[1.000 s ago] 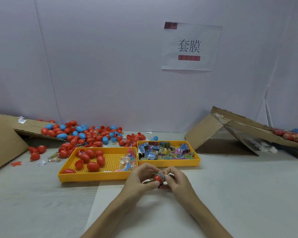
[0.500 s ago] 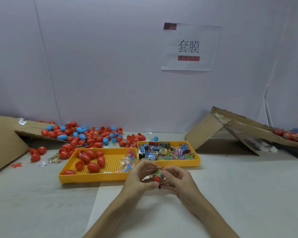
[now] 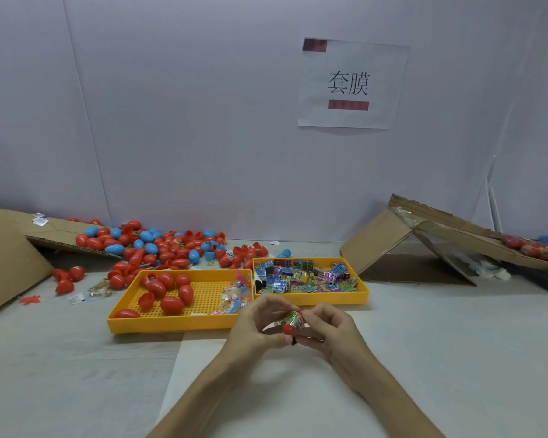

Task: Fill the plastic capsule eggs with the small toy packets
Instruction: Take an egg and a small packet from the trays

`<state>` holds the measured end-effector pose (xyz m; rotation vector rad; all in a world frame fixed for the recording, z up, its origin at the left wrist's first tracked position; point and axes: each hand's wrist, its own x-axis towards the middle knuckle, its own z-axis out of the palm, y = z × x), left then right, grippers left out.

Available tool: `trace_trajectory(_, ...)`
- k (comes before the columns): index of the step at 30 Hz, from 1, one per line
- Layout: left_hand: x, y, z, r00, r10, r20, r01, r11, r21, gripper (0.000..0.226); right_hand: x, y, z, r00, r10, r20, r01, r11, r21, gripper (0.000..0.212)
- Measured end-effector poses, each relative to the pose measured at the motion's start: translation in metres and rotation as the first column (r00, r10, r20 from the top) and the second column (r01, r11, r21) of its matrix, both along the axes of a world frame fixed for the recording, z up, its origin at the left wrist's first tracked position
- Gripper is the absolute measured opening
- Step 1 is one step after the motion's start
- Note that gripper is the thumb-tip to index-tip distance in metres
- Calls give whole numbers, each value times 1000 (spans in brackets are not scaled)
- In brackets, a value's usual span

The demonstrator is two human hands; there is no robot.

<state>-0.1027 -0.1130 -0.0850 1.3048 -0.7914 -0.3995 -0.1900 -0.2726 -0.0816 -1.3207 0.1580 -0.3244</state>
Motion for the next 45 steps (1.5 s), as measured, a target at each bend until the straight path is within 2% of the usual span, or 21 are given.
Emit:
trace_trajectory(7, 1, 0, 2, 999, 22, 32, -23, 999, 32, 47, 2, -2, -4, 1000, -16, 12, 17, 995, -94, 28)
trace_trajectory(13, 1, -1, 2, 980, 192, 45, -195, 979, 60, 13, 2, -5, -3, 999, -25, 46, 28, 998, -64, 35)
trace_trajectory(21, 2, 0, 2, 985, 163, -55, -160, 985, 67, 17, 4, -6, -6, 996, -70, 53, 75, 991, -111, 36)
trace_trajectory(30, 2, 0, 3, 987, 150, -62, -147, 988, 55, 21, 3, -5, -4, 995, -87, 56, 93, 990, -109, 30)
trace_trajectory(34, 1, 0, 3, 987, 141, -83, -139, 990, 27, 26, 1, -3, -1, 999, -36, -1, 35, 987, -154, 39)
trace_trajectory(37, 3, 2, 6, 982, 136, -134, -142, 989, -35, 29, 1, -4, 1, 1000, -29, 1, 29, 996, -84, 40)
trace_trajectory(39, 2, 2, 5, 981, 192, 6, -192, 981, 8, 30, 2, -6, 2, 996, -84, 16, 84, 996, -6, 42)
trace_trajectory(41, -1, 2, 1, 898, 276, 342, -332, 936, 117, 35, 3, -10, 1, 989, -149, 18, 146, 985, 89, 40)
trace_trajectory(43, -4, -1, -4, 747, 194, 637, -415, 883, 218, 38, 4, -14, 0, 984, -180, 15, 173, 963, 208, 33)
trace_trajectory(45, -5, -4, -8, 697, 28, 717, -405, 839, 362, 43, 5, -16, -2, 984, -177, 6, 165, 931, 327, 27)
